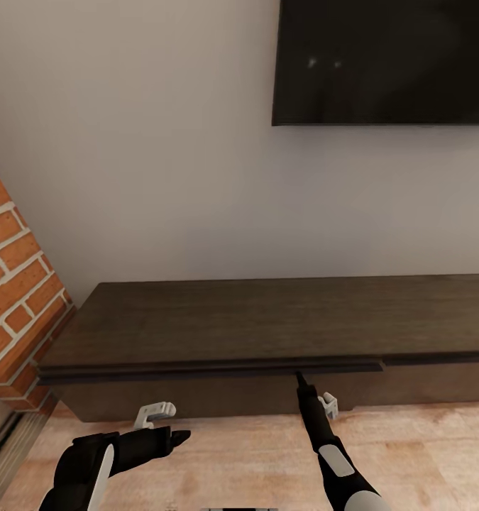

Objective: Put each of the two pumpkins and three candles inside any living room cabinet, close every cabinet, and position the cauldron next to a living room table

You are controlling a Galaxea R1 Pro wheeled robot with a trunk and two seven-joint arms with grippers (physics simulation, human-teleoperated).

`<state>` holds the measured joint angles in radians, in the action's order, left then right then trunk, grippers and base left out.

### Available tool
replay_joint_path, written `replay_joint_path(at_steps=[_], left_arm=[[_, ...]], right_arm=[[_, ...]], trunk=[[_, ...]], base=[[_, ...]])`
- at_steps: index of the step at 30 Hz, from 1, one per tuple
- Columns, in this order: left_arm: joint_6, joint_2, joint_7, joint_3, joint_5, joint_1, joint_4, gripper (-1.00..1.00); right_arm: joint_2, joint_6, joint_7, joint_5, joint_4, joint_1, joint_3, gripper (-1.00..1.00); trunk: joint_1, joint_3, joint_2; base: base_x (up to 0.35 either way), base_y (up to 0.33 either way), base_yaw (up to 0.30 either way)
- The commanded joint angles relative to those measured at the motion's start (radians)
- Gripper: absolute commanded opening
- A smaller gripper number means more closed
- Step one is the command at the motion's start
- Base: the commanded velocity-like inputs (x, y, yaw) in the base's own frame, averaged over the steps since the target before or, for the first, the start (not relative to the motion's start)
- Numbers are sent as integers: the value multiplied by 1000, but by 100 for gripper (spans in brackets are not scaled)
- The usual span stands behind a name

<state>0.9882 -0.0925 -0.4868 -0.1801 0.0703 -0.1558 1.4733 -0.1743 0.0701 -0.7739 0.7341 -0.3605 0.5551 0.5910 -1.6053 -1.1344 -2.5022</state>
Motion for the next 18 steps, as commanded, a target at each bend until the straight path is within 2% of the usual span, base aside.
replay_joint_path(at_steps=[1, 6, 18], left_arm=[[4, -1, -9, -2, 8, -1, 1, 100], [4, -1, -9, -2, 8, -1, 1, 100], [4, -3, -9, -1, 8, -1, 1, 100]], right_arm=[[0, -1, -7, 6, 2, 0, 0, -100], [0, -1, -7, 5, 2, 0, 0, -100], [0, -1, -7, 5, 2, 0, 0, -100]], trunk=[[0, -1, 0], [0, -1, 0], [0, -1, 0]], base=[[-46, 0, 0], [-70, 0, 0], [-218, 0, 0]])
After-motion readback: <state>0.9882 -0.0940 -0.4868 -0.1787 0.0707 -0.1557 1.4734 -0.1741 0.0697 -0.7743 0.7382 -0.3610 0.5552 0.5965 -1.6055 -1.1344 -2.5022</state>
